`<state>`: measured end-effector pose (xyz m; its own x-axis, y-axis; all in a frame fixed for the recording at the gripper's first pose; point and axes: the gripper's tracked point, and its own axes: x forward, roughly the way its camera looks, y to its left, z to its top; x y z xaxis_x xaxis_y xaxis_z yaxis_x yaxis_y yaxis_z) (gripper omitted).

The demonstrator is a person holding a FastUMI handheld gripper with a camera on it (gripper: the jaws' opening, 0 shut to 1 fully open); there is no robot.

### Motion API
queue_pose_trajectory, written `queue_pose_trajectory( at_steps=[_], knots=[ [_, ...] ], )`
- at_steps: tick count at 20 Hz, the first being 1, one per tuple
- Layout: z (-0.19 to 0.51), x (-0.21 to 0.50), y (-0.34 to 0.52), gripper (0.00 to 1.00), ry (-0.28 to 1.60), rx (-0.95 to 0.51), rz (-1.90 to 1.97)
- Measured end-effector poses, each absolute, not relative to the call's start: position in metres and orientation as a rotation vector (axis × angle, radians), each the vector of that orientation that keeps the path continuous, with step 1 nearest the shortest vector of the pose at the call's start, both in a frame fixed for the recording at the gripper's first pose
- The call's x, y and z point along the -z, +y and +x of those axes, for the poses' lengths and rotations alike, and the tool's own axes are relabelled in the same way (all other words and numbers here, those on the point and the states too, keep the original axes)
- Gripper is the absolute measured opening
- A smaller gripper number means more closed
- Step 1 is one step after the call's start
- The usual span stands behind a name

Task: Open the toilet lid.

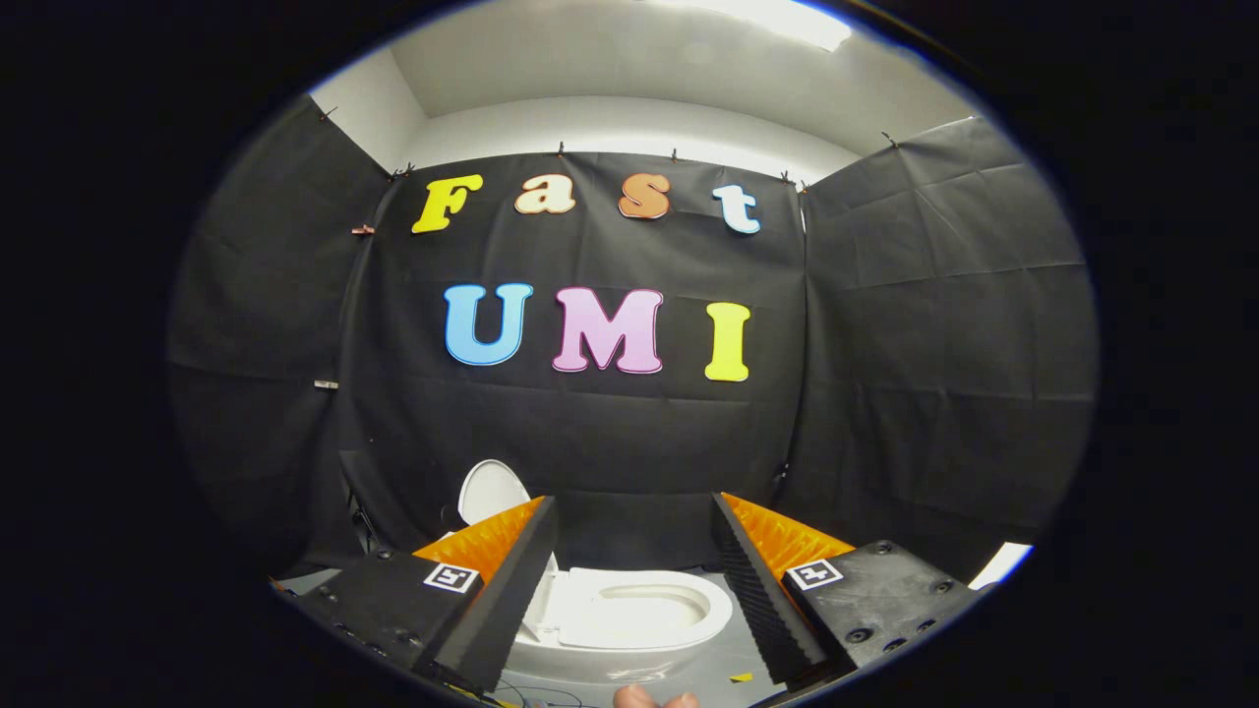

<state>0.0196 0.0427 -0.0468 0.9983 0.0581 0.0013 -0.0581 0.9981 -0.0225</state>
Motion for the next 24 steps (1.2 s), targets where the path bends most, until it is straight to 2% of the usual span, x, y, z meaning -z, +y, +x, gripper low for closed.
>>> queue_pose_trajectory(
  at_steps=[24],
  knots=[
    [0.0216,0.0473,0.0481,0.98,0.0,-0.061,-0.035]
  ],
)
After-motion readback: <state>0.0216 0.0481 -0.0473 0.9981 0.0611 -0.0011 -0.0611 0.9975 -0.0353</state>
